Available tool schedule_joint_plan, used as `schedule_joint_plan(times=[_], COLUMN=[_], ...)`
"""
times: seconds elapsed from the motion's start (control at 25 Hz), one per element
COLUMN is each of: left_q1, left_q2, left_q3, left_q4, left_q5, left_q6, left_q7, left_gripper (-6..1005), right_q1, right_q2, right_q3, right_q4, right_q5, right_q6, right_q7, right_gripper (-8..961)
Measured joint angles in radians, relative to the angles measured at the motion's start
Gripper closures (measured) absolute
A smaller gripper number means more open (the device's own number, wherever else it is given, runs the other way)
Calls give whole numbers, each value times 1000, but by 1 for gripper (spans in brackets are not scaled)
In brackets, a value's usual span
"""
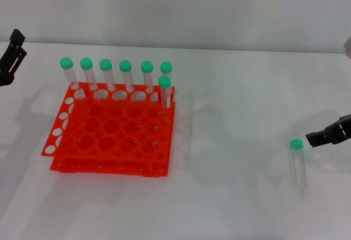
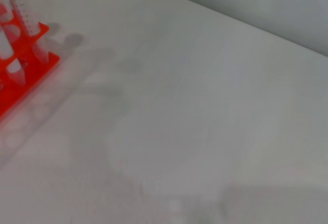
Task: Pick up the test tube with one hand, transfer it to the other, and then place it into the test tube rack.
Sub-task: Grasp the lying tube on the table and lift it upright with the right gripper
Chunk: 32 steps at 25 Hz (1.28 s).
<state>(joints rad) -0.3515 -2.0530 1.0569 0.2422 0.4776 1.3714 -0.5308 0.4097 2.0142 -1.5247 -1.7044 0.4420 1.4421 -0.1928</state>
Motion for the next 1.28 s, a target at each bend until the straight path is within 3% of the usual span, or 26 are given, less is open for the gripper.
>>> schedule_joint_plan(times=[0.48,1.04,1.28], left_q1=[18,27,33], left_q2=[-7,-9,-9], left_q3=[0,0,0], left_q4=[0,-8,-10], left_q5=[40,41,41], left_q6=[9,10,8], left_q7=[-35,-40,-40], left_gripper=[206,208,209], right_q1=[10,45,51], right_q2=[0,3,4], right_q3=[-15,-171,-203], right_q4=[77,110,134], right_q5=[2,1,-15], right_q6=[-14,11,-1], right_q7=[5,111,150], right_gripper=[101,116,173])
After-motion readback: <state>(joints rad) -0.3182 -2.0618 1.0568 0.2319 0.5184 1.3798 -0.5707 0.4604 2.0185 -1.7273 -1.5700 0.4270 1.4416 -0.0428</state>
